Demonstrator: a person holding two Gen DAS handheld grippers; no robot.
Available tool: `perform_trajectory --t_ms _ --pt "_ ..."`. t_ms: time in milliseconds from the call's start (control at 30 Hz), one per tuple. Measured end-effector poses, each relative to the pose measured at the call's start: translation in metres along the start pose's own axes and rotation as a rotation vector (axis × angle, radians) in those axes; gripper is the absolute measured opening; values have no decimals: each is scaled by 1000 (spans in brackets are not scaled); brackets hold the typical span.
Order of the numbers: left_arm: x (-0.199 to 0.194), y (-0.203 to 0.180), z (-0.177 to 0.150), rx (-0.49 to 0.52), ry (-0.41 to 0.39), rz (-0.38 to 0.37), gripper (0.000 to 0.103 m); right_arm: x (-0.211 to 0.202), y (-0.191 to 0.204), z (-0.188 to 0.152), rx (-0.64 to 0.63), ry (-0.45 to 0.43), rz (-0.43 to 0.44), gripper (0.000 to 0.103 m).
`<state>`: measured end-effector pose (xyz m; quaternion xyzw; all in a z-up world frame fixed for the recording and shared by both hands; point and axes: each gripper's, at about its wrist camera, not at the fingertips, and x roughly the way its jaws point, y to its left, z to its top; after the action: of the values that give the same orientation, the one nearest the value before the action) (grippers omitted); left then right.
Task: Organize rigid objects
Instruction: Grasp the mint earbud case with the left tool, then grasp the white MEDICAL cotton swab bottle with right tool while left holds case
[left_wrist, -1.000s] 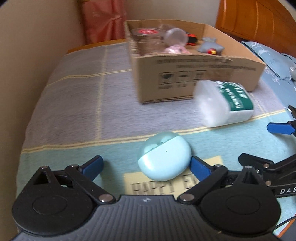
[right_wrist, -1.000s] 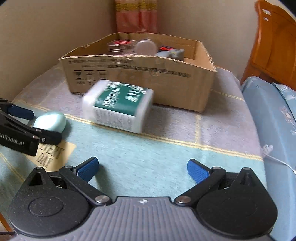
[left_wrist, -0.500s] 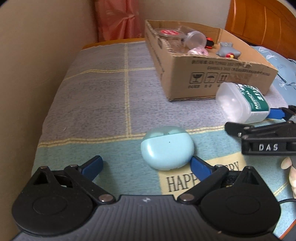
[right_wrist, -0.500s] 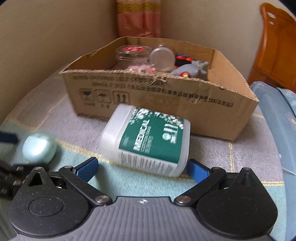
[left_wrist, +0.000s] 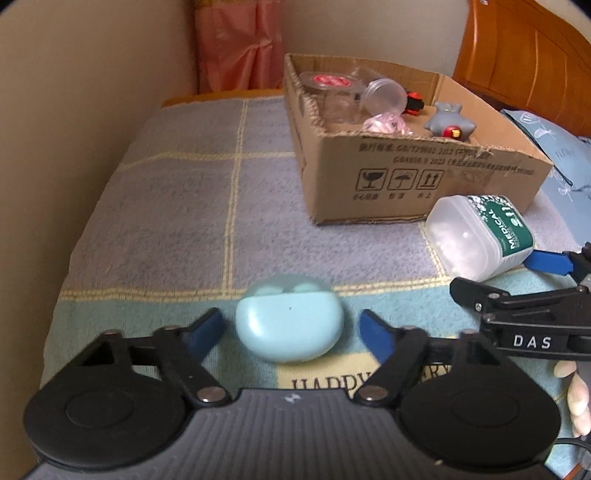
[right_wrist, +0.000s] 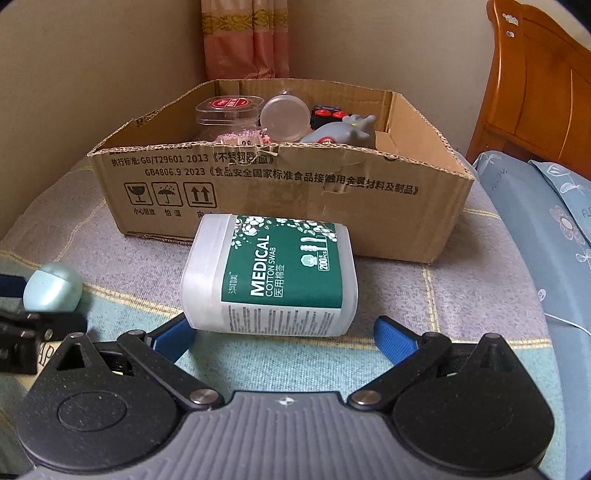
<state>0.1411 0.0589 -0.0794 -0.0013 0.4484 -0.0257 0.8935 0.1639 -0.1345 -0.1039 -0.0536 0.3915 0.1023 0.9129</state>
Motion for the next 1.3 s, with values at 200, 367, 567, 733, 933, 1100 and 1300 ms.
perform_trajectory --t_ms 200,367,567,733,933,1100,1300 --pt "-2 0 -2 67 -29 -30 61 0 -1 -2 -7 -10 6 103" --pt "-5 0 -3 143 -31 -67 61 -1 -2 -3 -11 -13 11 103" --pt "-3 -1 -3 109 -33 -64 61 5 -1 7 -16 22 14 103" --pt "-2 1 -4 105 -35 -66 61 12 3 21 -22 74 31 103" --pt "-3 2 -4 101 -28 -72 61 20 11 38 -32 103 34 103" --pt "-3 2 -3 103 -25 -74 61 20 15 41 -78 114 19 94" --pt "-2 3 2 123 -2 -86 60 16 7 42 -90 129 50 88"
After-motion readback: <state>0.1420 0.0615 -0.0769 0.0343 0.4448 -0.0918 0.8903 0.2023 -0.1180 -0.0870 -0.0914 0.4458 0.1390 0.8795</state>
